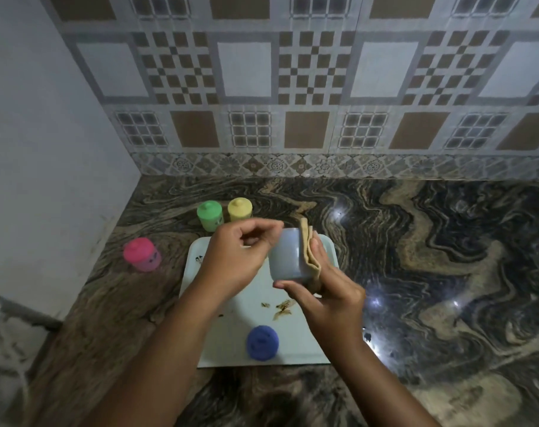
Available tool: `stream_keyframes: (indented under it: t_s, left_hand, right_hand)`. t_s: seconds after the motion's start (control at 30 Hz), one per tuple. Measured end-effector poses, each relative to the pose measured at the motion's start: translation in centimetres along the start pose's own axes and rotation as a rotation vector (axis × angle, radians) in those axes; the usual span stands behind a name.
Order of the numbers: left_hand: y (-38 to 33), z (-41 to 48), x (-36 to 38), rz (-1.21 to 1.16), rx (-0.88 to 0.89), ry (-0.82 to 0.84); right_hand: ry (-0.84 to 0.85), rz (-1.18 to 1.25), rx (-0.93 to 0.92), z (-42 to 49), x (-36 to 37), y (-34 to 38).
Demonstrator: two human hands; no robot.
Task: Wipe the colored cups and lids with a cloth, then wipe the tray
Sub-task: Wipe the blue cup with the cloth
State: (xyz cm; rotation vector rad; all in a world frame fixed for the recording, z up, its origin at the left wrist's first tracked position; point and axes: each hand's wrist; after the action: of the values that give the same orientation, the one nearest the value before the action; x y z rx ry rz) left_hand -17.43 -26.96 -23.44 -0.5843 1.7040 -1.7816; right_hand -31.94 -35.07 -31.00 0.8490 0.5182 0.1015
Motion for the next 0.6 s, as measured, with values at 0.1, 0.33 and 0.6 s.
stream_keyframes:
  t_s: [0.1,0.33,0.6]
  left_hand:
    - [0.7,0.1,-0.7,-0.237,-0.236,0.039]
    - [-0.2,0.2,0.0,0.105,0.074,-0.009]
    - [0.4,0.1,-0.6,-0.224,-0.245,0.01]
  right_hand:
    - [0.051,0.217,0.26,0.3,0.0,0.2]
    - [0.003,-0.132,-0.204,0.4,0.2,0.0]
    - [0.05,0.379,0.341,1.0,-0.2,1.1]
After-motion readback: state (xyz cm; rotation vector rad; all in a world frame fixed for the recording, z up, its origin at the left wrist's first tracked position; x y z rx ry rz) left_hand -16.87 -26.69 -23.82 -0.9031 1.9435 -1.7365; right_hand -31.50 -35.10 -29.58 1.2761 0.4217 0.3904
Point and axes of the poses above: each hand's wrist, its own z-axis towards the middle knuckle, its own x-axis out of the palm, y = z × x, and after that the axes turned 10 degrees about -z, right-handed
